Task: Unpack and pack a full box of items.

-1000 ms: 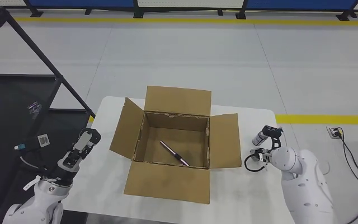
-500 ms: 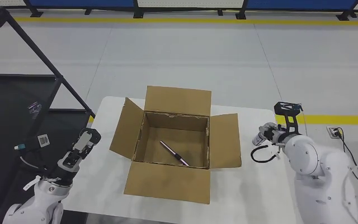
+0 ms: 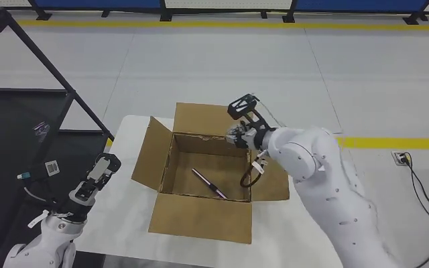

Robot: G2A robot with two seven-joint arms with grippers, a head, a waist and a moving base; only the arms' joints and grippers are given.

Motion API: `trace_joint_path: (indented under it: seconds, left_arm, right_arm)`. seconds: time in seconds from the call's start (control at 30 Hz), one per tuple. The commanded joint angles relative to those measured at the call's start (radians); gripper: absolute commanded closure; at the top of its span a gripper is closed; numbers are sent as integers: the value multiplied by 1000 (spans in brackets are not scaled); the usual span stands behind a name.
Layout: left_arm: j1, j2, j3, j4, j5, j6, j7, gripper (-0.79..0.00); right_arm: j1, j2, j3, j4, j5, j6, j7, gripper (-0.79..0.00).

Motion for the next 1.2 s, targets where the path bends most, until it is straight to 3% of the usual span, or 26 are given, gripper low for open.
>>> trace_joint_path:
  seconds: [0.0,0.17,0.33,0.53,0.73,0.8,0.9,1.17]
  left_arm:
    - [0,0,0,0,0,0,0,-785]
    - [0,0,0,0,0,0,0,-785]
    - [0,0,0,0,0,0,0,-785]
    - [0,0,0,0,0,0,0,-785]
    - [0,0,0,0,0,0,0,-785]
    - [0,0,0,0,0,0,0,-785]
    - [0,0,0,0,0,0,0,-785]
    - [0,0,0,0,0,0,0,-785]
  right_arm:
    - [50,-21,-78,121,40,-14,-25,0]
    - [133,-82,-231,373,151,-102,-95,0]
    - [183,-158,-388,561,137,-79,-131,0]
    - [223,-236,-479,760,157,-108,-195,0]
    - [260,-289,-500,911,176,-96,-271,-3]
    - [272,-304,-505,948,176,-93,-284,-49]
    - [285,-324,-513,994,172,-90,-288,-206]
    - [310,-365,-518,1078,176,-114,-306,-391]
